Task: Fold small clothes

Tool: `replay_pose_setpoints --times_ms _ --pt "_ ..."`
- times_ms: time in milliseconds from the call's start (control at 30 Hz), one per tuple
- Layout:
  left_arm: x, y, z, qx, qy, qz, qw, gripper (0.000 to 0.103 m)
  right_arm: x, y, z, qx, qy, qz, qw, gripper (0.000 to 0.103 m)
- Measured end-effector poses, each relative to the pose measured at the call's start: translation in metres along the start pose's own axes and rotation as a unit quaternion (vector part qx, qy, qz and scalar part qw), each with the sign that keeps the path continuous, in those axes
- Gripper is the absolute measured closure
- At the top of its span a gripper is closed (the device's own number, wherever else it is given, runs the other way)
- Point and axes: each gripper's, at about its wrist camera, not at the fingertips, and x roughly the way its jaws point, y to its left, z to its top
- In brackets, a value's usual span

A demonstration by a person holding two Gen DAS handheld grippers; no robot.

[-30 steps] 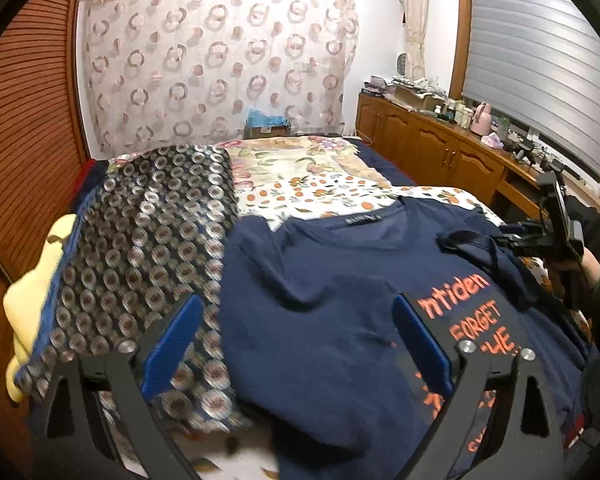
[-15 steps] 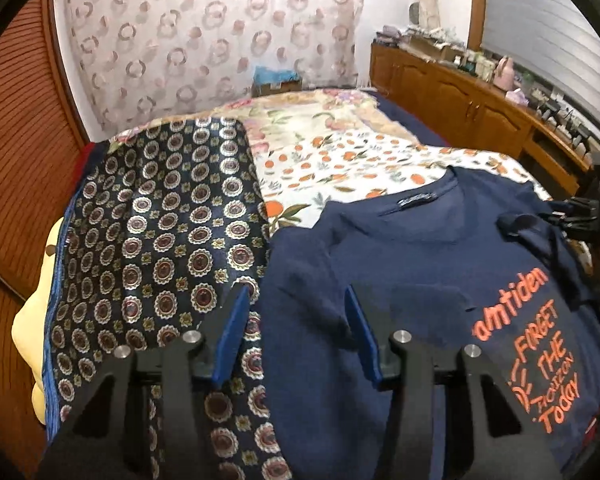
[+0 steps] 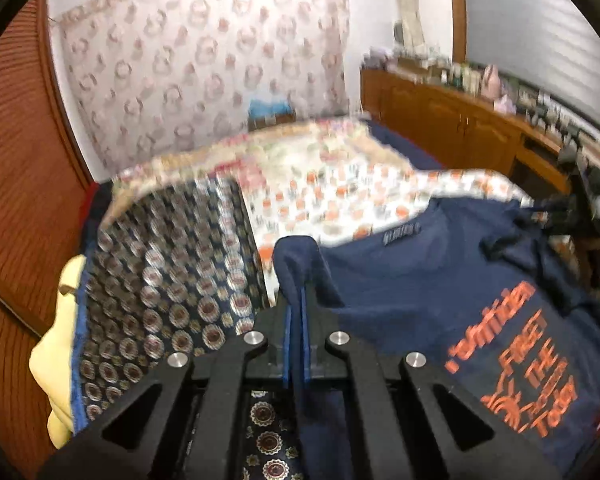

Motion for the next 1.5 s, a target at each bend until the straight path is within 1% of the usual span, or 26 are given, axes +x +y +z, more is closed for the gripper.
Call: replay_pose_setpoints --times_ms 67,133,167,200,233,267,333,367,433,533,600,733,867,933,1000,1067,1167,1300,1433,1500 --pt "-0.014 0.003 0.006 -0.008 -0.024 0.002 0.9997 0.103 0.001 0.002 0.001 -0.006 -0.001 -0.002 1.0 0.052" --pt "-0.024 0.007 0.013 -0.015 -0.039 0.002 0.9991 0.103 0.001 0.005 0.003 -0.012 -0.003 0.006 1.0 0.059" --pt "-0.026 0.009 0.017 -0.017 -0.044 0.004 0.9989 0.103 0.001 0.007 0.004 -0.017 -0.004 0.011 1.0 0.068" --pt "-0.029 0.01 0.019 -0.019 -0.049 0.007 0.9986 0.103 0.001 0.009 0.004 -0.019 -0.004 0.017 1.0 0.085" --pt "-0.034 0.013 0.02 -0.021 -0.057 0.011 0.9981 0.103 0.0 0.011 0.005 -0.022 -0.004 0.03 0.999 0.094" --pt "-0.038 0.015 0.022 -0.026 -0.064 0.012 0.9975 0.103 -0.002 0.011 0.005 -0.025 -0.01 0.031 0.999 0.098" --pt "-0.046 0.02 0.023 -0.033 -0.076 0.015 0.9965 0.103 -0.012 0.015 0.006 -0.029 -0.035 0.024 0.999 0.1" --pt "-0.05 0.023 0.023 -0.035 -0.081 0.015 0.996 0.103 -0.022 0.016 0.008 -0.028 -0.055 0.022 0.998 0.1" --pt "-0.06 0.022 0.016 -0.039 -0.088 0.008 0.9953 0.103 -0.045 0.017 0.011 -0.021 -0.089 0.023 0.996 0.1" --pt "-0.077 0.018 0.004 -0.042 -0.099 -0.008 0.9941 0.103 -0.075 0.02 0.012 -0.025 -0.122 0.03 0.992 0.1" --pt "-0.09 0.011 -0.011 -0.041 -0.104 -0.021 0.9935 0.103 -0.097 0.023 0.005 -0.032 -0.141 0.036 0.989 0.1" --pt "-0.12 -0.008 -0.053 -0.04 -0.111 -0.053 0.9916 0.103 -0.138 0.028 -0.019 -0.035 -0.167 0.056 0.984 0.1" --pt "-0.147 -0.022 -0.094 -0.051 -0.106 -0.074 0.9903 0.103 -0.181 0.029 -0.057 -0.033 -0.181 0.084 0.979 0.1" --pt "-0.159 -0.025 -0.114 -0.058 -0.099 -0.08 0.9902 0.103 -0.195 0.029 -0.074 -0.031 -0.18 0.091 0.979 0.1" --pt "-0.17 -0.026 -0.137 -0.065 -0.091 -0.081 0.9904 0.103 -0.208 0.029 -0.093 -0.029 -0.17 0.098 0.98 0.1" --pt "-0.176 -0.025 -0.152 -0.075 -0.081 -0.081 0.9906 0.103 -0.217 0.031 -0.113 -0.031 -0.156 0.1 0.982 0.1" --pt "-0.182 -0.025 -0.176 -0.083 -0.065 -0.065 0.9923 0.103 -0.224 0.034 -0.135 -0.031 -0.136 0.102 0.985 0.1" --pt "-0.177 -0.023 -0.203 -0.094 -0.032 -0.057 0.9935 0.103 -0.217 0.039 -0.164 -0.032 -0.095 0.101 0.99 0.1" --pt "-0.174 -0.023 -0.219 -0.094 -0.019 -0.059 0.9936 0.103 -0.199 0.045 -0.19 -0.035 -0.048 0.094 0.994 0.1" --pt "-0.173 -0.024 -0.223 -0.091 -0.015 -0.061 0.9938 0.103 -0.192 0.045 -0.197 -0.035 -0.033 0.092 0.995 0.099"
